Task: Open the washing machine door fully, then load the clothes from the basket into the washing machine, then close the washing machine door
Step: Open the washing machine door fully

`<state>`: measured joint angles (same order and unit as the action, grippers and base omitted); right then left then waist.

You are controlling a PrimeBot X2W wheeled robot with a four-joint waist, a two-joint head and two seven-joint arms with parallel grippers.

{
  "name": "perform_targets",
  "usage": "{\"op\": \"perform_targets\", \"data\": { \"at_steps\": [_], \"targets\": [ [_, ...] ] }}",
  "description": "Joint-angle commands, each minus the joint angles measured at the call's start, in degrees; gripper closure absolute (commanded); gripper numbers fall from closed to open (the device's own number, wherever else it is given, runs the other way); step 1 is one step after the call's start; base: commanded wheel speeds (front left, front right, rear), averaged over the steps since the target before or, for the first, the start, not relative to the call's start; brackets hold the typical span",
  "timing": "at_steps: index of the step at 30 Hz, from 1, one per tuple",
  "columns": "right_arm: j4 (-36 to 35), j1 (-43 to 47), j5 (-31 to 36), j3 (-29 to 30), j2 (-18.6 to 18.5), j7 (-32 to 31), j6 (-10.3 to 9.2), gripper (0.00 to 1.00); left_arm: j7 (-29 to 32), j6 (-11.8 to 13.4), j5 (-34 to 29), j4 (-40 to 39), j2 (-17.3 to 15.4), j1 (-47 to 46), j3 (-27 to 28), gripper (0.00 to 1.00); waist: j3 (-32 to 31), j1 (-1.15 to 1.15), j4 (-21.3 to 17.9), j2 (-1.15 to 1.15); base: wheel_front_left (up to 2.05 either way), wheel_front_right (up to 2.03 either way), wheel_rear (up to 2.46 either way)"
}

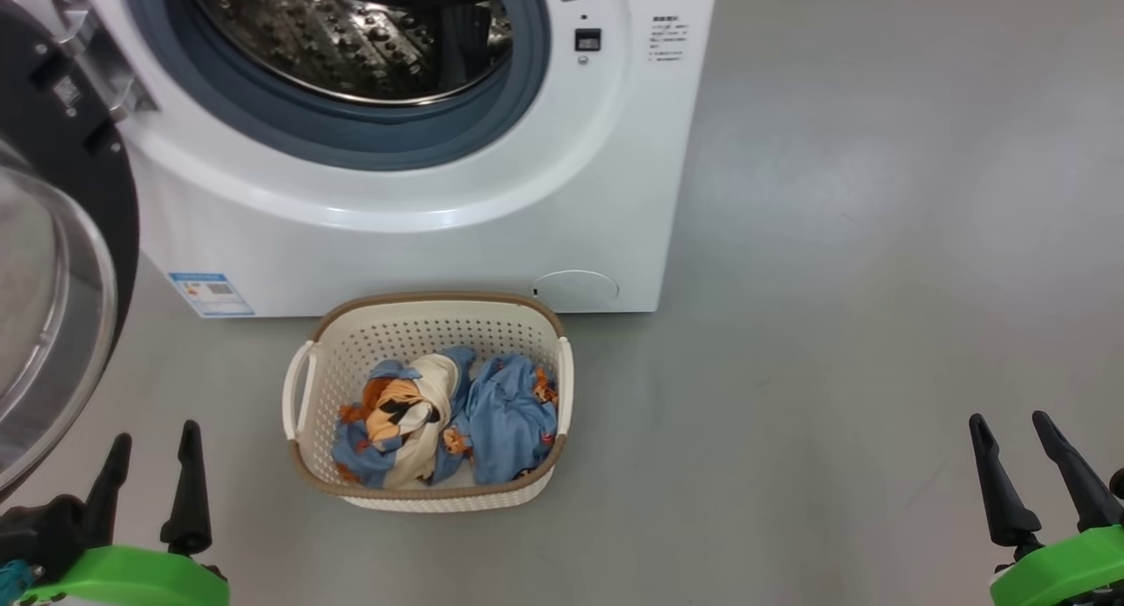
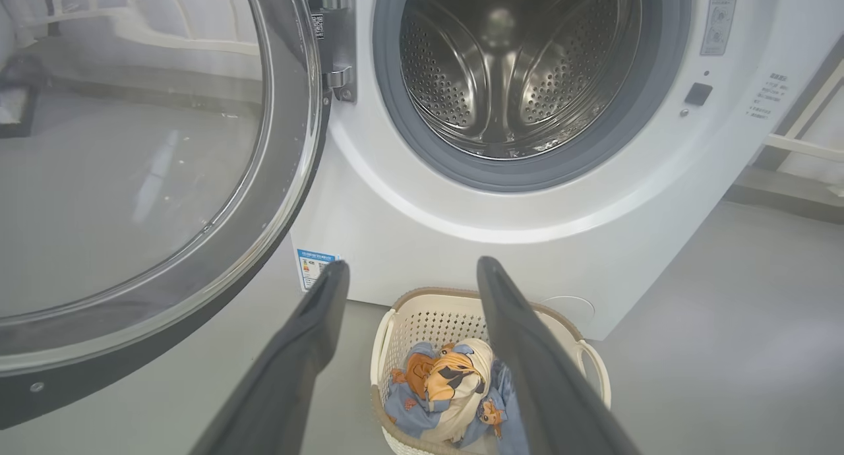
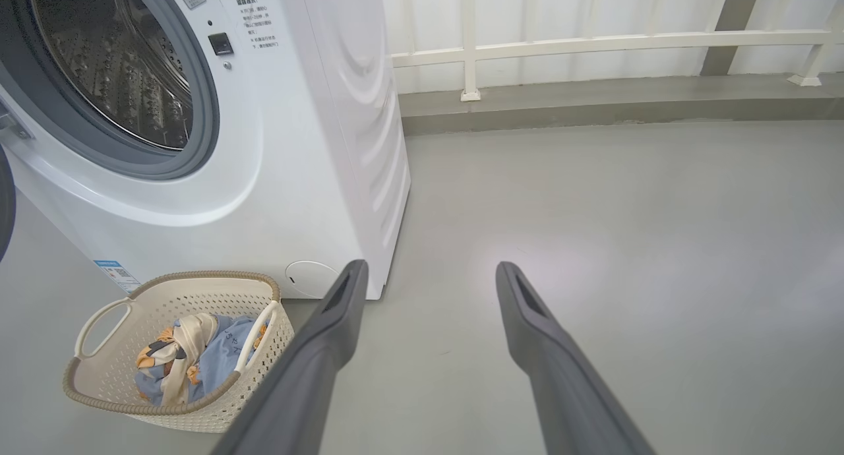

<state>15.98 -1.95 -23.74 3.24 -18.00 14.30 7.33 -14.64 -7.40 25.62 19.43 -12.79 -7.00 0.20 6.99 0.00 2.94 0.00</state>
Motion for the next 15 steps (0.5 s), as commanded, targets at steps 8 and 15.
{"op": "perform_targets", "data": {
  "at_steps": [8,15],
  "targets": [
    [-1.8,1.3,0.7,-0.4,-0.8,0.7,0.16,0.00,-0.4,-0.1,0.7,-2.2,-2.1,-0.7,1.0,0.00,-0.3,0.00,-3.1,0.00,0.00,0.00,0.00],
    [-1.9,1.8,0.7,-0.1,-0.7,0.7,0.16,0.00,-0.4,-0.1,1.0,-2.3,-2.3,-0.5,0.3,0.00,-0.5,0.00,-4.7,0.00,0.00,0.00,0.00]
  ]
}}
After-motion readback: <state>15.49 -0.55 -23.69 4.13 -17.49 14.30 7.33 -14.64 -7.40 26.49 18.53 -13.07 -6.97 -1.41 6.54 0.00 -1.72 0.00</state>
